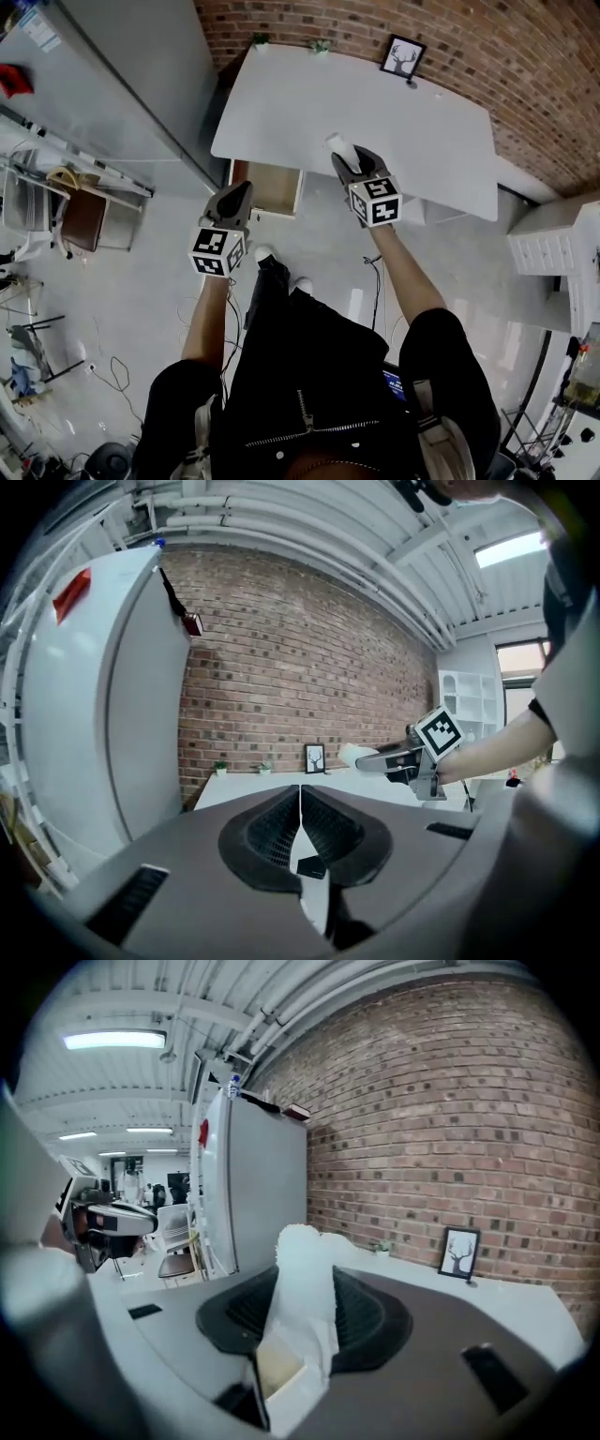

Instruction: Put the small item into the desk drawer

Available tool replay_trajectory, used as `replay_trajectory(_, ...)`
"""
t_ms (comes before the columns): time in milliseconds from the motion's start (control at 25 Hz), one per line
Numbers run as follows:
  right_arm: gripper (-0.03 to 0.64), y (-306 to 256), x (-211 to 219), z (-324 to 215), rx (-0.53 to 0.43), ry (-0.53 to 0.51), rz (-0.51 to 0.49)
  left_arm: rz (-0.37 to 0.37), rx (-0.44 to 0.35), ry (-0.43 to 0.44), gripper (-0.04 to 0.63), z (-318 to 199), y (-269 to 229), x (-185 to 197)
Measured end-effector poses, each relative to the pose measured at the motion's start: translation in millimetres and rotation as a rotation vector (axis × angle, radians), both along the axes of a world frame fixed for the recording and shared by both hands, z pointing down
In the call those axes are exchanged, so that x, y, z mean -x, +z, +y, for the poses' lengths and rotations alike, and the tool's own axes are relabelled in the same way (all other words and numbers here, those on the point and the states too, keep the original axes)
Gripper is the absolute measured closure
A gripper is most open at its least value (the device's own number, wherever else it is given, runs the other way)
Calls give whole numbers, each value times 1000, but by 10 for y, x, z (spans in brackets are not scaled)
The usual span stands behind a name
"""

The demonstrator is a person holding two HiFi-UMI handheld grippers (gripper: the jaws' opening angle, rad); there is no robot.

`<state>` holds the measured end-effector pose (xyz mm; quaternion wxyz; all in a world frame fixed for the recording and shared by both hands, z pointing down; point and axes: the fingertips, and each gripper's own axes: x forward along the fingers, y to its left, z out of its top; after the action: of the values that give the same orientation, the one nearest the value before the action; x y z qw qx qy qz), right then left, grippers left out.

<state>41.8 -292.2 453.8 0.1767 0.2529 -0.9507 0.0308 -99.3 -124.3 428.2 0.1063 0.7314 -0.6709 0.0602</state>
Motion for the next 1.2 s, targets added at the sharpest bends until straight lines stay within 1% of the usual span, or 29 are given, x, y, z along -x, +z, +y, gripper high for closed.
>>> replay_trajectory(200,453,50,558,288,7,-109,-6,-2,13,-94,574,334,58,411)
replay_trajectory(320,453,125,773,421,-10,-147,21,6,29,-123,574,500,153,560)
replay_trajectory(440,453,200,935,556,-7,-179,39,22,54,-141,574,607,279,686)
replay_trajectory(640,453,381,1081,634,19,-212,67,51,66,-153,574,580,416,781)
replay_trajectory(880,453,759,1221,671,77,-237,114,82,107,-152,574,474,669,875)
replay_trajectory(1200,453,1389,1348,837,164,-267,173,132,191,-162,574,495,1174,970)
